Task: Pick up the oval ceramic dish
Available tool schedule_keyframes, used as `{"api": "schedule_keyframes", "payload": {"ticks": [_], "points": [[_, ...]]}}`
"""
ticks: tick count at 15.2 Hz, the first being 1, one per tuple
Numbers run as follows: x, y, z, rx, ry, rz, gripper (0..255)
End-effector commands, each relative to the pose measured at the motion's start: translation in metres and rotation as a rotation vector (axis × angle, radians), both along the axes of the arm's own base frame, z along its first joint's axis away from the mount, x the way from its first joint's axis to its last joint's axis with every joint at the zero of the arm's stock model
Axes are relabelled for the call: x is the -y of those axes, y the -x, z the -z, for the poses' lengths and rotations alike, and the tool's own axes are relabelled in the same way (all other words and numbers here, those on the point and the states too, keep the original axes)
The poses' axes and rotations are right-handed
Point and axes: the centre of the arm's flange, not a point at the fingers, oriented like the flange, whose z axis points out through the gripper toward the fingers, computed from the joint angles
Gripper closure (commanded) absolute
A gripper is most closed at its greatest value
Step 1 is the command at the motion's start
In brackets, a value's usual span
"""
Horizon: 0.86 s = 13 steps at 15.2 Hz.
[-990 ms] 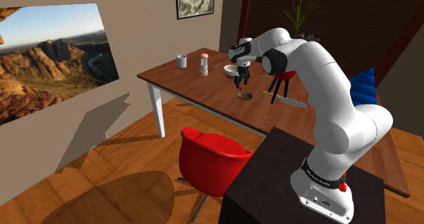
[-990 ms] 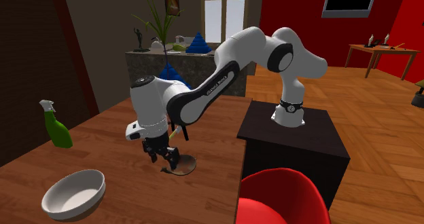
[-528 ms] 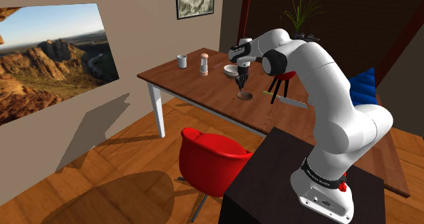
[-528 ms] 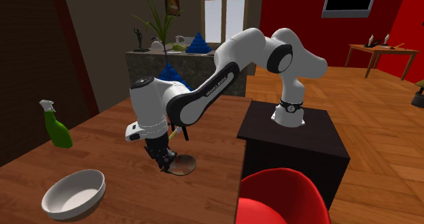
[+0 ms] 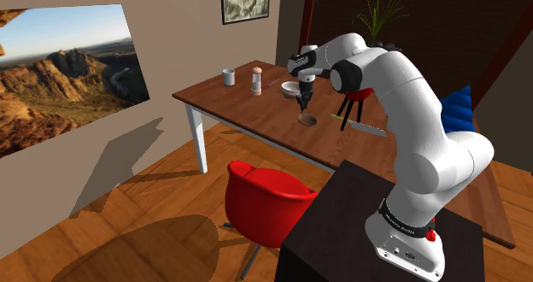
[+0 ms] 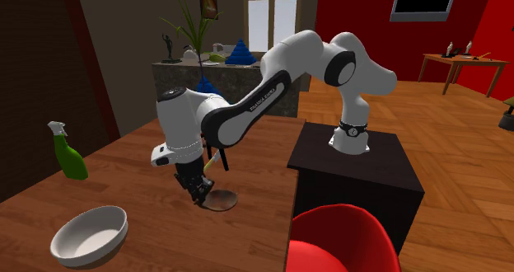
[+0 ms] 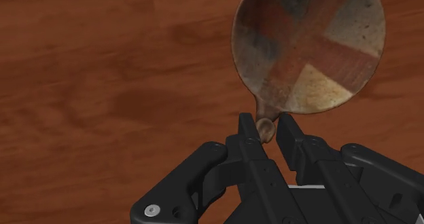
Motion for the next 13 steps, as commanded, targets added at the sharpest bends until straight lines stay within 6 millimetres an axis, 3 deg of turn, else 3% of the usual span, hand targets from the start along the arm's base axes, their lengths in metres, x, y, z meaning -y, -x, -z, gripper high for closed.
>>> {"api": "schedule_keyframes", "payload": {"ticks": [1,11,13], "points": [[0.000,-0.001,-0.011,0.000,0.000,0.000,255],[0.000,-0.001,-0.064,0.000,0.000,0.000,255],[0.000,-0.001,-0.065,0.000,0.000,0.000,255]]}}
